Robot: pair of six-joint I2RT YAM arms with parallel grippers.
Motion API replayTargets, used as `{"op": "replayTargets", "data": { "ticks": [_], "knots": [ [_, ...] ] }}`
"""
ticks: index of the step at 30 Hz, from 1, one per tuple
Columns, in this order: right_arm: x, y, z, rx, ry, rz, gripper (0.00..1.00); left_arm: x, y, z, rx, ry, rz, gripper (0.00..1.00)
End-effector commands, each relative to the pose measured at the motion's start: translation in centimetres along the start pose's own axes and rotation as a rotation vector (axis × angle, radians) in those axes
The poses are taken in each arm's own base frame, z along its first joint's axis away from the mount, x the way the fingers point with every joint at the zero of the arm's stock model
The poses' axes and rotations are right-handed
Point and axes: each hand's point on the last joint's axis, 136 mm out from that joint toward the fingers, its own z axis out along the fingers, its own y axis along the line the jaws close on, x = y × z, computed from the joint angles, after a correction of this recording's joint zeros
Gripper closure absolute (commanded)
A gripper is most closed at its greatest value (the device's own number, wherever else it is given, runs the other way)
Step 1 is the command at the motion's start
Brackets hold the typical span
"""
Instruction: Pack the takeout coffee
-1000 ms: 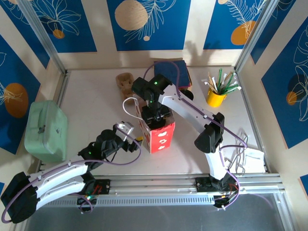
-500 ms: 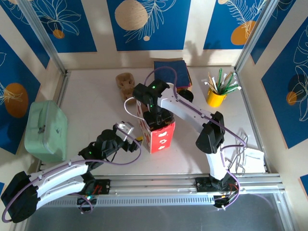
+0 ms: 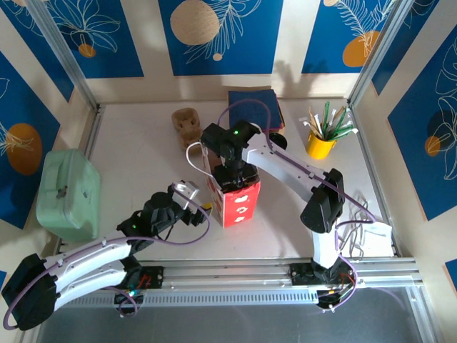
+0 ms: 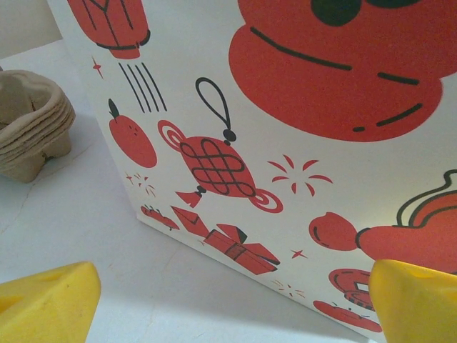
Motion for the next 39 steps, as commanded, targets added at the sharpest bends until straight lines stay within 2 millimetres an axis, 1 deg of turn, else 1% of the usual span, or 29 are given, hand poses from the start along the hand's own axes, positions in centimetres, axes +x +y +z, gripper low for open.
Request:
{"op": "replayTargets", "data": {
  "ticks": [1, 17, 39],
  "knots": [
    [0.22, 0.11, -0.59, -0.037, -0.015, 0.012, 0.41, -0.57, -0.09, -0.02, -0.003, -0.018, 0.014, 0.04],
    [0.14, -0.15, -0.13, -0.021, -0.022, 0.01, 0.41, -0.57, -0.05, 0.05, -0.007, -0.01, 0.019, 0.04],
    [0.39, -0.38, -0.18, -0.022, -0.023, 0.018, 0.41, -0.4, -0.07, 0.22, -0.006, -0.003, 0.017, 0.04]
  ]
}}
